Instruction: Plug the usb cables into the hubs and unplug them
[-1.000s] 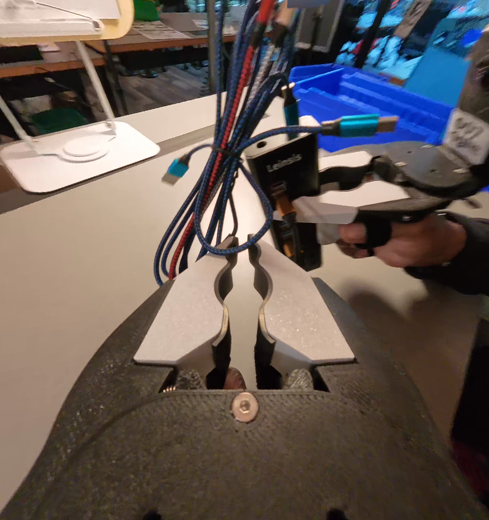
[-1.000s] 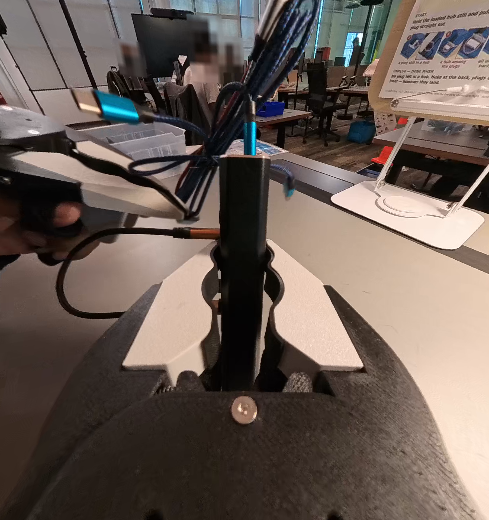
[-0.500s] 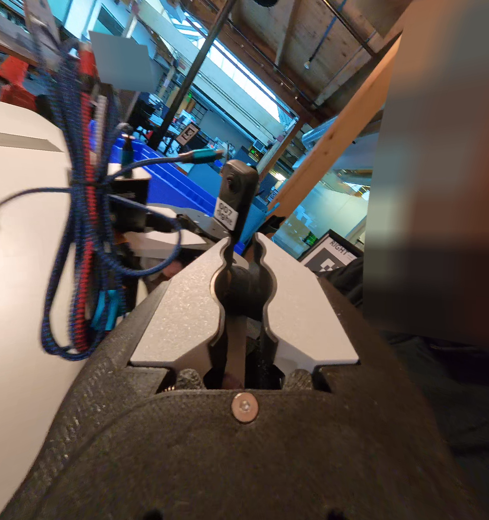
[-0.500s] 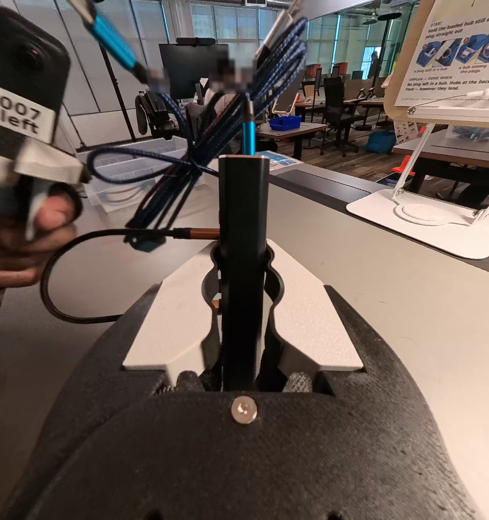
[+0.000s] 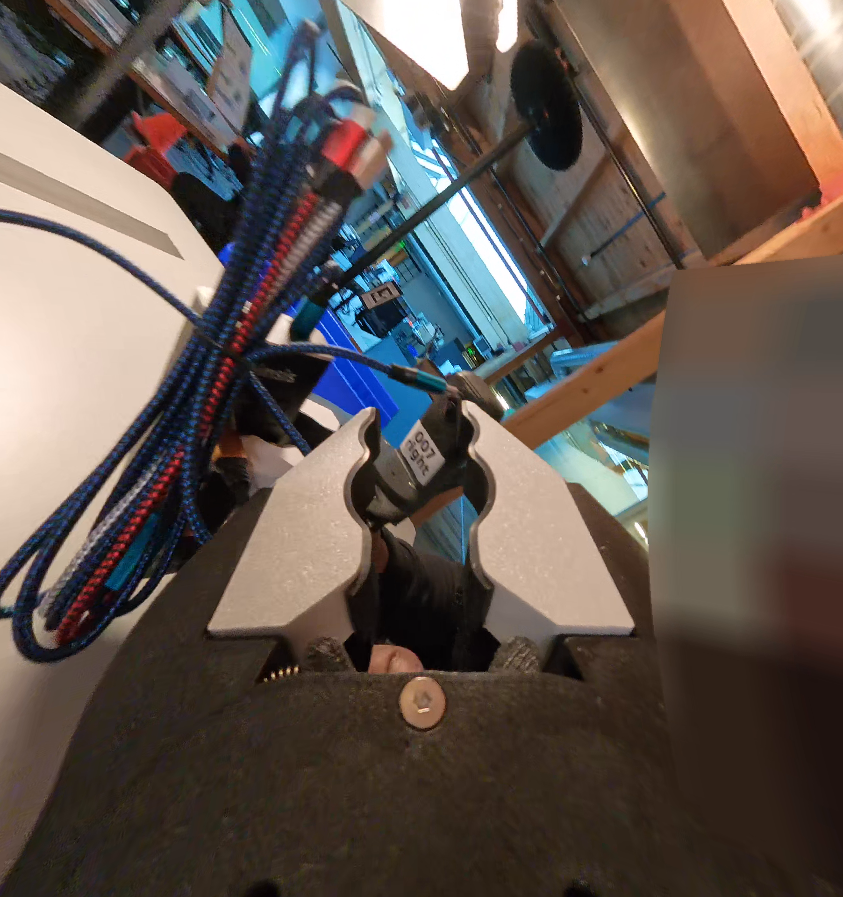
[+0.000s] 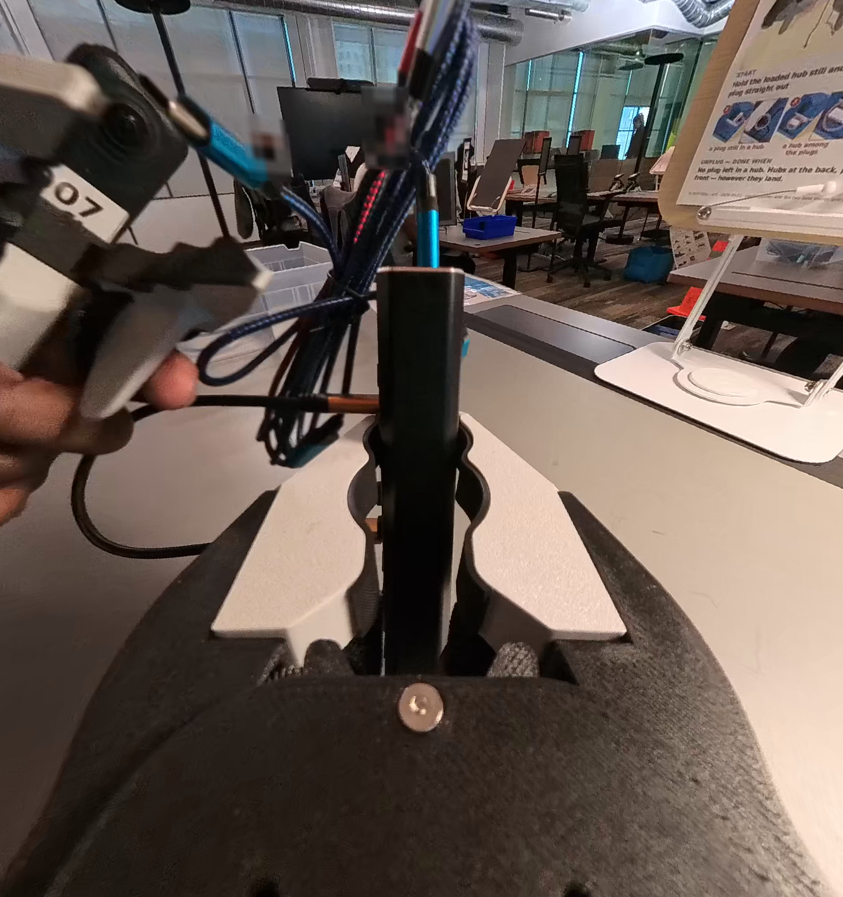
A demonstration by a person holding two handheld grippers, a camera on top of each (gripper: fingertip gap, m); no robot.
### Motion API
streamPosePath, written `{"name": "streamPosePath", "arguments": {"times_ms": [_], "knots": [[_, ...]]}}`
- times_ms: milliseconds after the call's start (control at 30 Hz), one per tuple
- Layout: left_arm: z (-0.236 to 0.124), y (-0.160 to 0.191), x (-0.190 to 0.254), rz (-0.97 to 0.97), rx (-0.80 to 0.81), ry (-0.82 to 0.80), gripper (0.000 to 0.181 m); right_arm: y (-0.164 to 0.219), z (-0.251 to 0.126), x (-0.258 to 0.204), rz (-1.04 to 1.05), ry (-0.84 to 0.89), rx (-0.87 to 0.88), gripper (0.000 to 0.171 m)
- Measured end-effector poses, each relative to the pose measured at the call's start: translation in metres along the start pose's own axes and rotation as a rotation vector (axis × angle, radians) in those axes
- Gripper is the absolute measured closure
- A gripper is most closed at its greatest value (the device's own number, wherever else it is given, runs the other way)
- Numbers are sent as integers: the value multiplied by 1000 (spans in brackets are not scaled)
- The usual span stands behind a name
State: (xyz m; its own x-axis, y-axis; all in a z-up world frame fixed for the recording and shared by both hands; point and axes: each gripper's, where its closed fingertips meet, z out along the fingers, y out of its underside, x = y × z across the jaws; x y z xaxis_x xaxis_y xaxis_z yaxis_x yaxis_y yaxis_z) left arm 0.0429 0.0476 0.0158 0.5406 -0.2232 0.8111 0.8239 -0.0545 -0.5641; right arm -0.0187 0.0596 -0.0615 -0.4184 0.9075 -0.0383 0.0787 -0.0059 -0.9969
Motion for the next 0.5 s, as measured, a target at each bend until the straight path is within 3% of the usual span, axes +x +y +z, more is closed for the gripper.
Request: {"name": "streamPosePath", "arguments": {"times_ms": [33, 500], "knots": [[1, -3, -3, -7, 19, -10, 147, -1, 0, 0, -3, 0, 3, 146], [4, -13, -5, -217, 147, 53, 142, 1, 0, 4, -120, 77, -22, 145]]}}
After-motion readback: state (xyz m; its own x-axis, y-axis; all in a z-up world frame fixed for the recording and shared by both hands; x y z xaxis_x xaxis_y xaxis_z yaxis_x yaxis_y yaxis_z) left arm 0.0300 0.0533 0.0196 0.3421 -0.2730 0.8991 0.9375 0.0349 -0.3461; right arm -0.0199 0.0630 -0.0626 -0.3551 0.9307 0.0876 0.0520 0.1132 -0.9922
